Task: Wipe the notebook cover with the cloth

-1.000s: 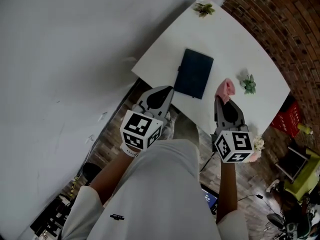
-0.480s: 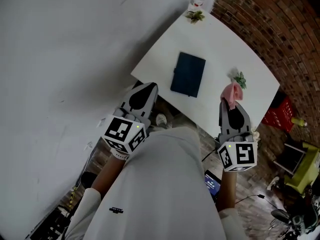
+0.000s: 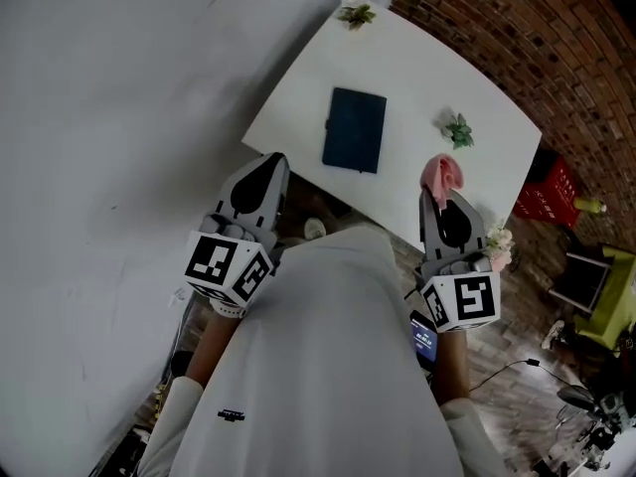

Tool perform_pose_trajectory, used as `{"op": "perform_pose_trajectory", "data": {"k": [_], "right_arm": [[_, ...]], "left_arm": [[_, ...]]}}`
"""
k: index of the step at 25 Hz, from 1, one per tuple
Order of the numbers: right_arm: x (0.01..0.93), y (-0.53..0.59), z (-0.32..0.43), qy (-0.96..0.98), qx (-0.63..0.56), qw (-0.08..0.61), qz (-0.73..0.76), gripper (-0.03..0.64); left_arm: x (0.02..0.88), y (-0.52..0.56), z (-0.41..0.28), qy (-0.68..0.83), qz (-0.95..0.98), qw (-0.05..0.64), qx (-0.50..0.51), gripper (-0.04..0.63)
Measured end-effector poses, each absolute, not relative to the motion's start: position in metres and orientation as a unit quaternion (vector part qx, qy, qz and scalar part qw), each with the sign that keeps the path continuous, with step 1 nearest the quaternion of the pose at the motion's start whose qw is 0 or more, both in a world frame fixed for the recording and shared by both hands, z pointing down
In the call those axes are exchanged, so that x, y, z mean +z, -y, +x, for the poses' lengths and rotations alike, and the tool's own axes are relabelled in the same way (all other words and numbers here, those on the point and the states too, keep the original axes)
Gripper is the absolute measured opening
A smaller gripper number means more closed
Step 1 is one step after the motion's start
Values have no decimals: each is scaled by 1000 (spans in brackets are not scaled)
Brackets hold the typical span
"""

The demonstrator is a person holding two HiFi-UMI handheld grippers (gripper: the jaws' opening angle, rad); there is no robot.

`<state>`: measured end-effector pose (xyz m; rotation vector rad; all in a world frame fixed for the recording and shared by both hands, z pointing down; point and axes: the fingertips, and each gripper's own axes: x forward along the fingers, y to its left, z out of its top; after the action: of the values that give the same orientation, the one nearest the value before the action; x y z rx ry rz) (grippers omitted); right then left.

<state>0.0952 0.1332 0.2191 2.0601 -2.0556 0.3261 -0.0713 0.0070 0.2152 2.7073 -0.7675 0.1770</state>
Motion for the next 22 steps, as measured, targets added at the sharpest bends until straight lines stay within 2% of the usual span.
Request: {"op": "perform_pose_trajectory", "data": {"k": [22], "right_arm": [[207, -131, 88, 703, 95, 91, 699, 20]], "left_arm": [[208, -22, -58, 244, 954, 157, 69, 19]]}}
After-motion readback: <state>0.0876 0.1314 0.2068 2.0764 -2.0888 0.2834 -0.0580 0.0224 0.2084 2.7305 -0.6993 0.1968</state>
